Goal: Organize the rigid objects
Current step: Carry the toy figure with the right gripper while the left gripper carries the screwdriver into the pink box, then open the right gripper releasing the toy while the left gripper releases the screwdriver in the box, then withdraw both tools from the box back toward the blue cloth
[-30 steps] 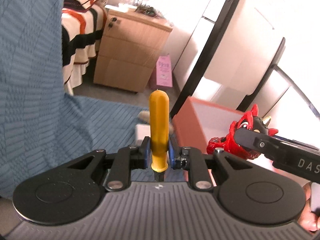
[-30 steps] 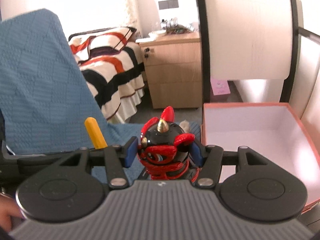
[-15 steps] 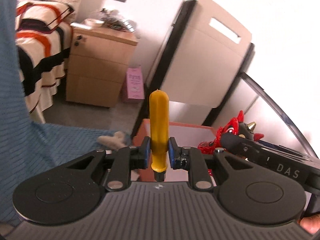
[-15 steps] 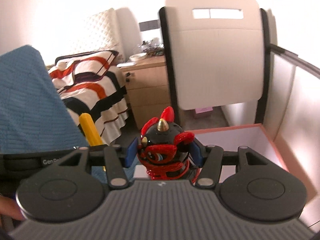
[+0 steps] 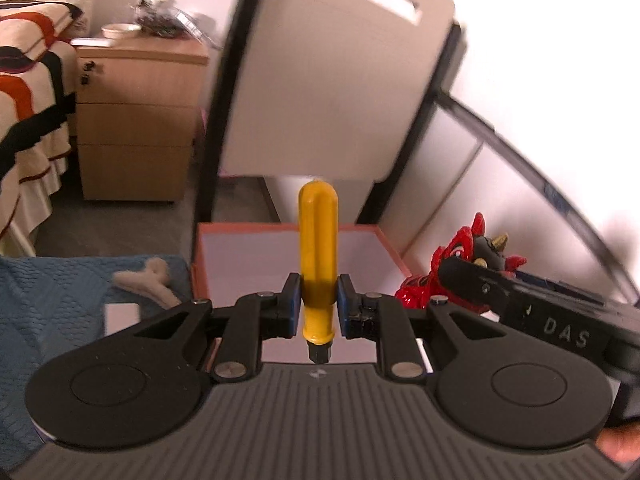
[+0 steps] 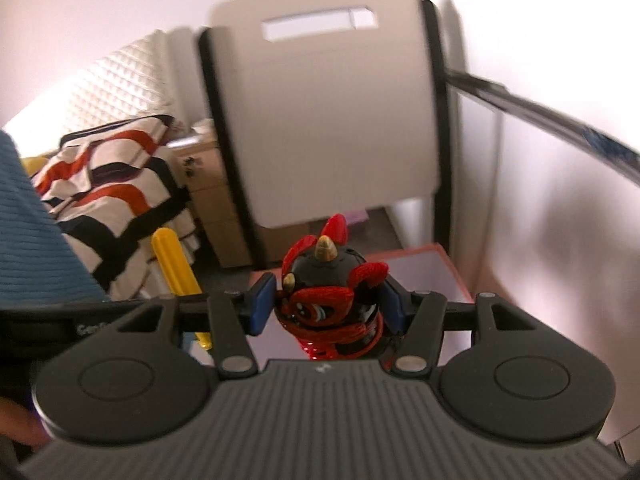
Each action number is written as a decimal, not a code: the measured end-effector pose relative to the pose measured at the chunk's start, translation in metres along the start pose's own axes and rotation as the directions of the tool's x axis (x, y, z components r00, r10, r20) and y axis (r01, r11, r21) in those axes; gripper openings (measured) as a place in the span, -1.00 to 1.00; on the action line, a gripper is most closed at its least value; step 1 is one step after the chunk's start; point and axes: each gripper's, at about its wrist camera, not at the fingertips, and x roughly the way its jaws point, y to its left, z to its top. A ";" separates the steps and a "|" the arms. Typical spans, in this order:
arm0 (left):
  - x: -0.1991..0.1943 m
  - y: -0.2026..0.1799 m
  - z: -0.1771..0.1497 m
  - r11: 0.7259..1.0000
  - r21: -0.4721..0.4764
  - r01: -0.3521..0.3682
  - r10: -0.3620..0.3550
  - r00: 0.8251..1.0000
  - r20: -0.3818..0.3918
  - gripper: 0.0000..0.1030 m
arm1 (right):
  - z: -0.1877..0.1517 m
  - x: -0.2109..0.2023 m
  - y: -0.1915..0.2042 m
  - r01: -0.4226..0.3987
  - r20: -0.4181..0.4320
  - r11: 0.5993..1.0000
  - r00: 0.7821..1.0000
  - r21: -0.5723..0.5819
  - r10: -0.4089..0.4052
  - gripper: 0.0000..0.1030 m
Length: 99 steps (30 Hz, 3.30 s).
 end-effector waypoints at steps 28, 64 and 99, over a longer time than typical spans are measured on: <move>0.184 -0.035 -0.055 0.998 -0.035 -0.049 0.033 0.935 -0.354 -0.57 | -0.091 0.109 -0.107 0.077 -0.323 0.988 0.946 0.131 -0.031 0.13; -0.108 0.031 -0.027 0.999 -0.009 -0.052 0.052 0.994 0.098 -0.04 | -0.026 -0.061 0.036 0.024 0.015 0.997 1.000 0.077 -0.026 0.14; -0.195 0.120 -0.155 0.972 -0.117 -0.201 0.207 0.978 0.034 -0.04 | -0.143 -0.101 0.141 -0.098 -0.135 0.995 0.986 -0.006 0.097 0.14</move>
